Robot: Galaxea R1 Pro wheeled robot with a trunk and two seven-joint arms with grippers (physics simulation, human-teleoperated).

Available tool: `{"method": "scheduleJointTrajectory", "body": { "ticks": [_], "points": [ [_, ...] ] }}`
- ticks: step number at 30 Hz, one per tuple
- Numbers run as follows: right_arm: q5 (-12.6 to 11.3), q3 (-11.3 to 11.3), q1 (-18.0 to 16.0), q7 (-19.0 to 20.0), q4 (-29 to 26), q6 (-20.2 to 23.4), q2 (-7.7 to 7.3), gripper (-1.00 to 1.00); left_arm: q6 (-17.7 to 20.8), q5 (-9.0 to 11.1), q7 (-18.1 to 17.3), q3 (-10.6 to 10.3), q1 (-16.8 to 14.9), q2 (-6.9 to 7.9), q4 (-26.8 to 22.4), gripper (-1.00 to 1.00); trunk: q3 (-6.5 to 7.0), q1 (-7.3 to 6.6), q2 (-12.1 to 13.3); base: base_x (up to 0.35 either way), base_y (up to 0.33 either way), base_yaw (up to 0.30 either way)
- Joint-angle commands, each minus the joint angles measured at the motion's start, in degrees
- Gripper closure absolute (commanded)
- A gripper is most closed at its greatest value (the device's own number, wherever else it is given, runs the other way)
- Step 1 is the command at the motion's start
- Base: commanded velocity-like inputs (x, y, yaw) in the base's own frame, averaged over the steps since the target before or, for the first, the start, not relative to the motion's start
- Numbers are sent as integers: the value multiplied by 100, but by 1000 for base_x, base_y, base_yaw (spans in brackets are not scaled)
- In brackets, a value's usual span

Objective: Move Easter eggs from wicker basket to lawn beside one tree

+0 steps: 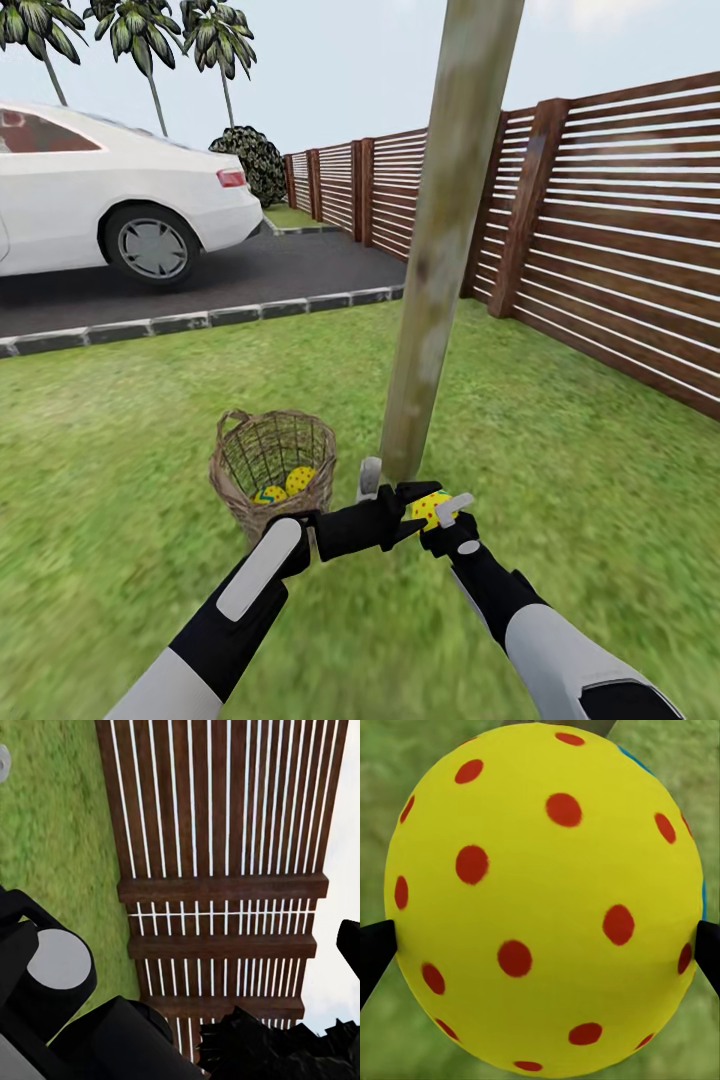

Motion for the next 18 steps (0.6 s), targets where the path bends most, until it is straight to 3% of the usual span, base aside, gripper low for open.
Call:
{"method": "scheduleJointTrajectory", "body": {
  "ticks": [1,7,14,18],
  "points": [
    [46,38,-2,-33,-10,49,2,100,16,1,-12,2,-3,-1,2,-100,-23,21,-44,0,0,0],
    [47,38,-2,-33,-12,49,5,100,16,1,-12,2,-3,-1,2,-100,-131,153,-284,0,0,1],
    [46,38,-2,-33,-17,49,-1,100,16,5,-12,2,-3,-1,-1,-100,-131,153,-284,5,0,131],
    [47,38,-2,-33,-15,49,-2,100,16,10,-12,2,-3,-1,2,-100,-131,153,-284,284,0,5]
  ]
}}
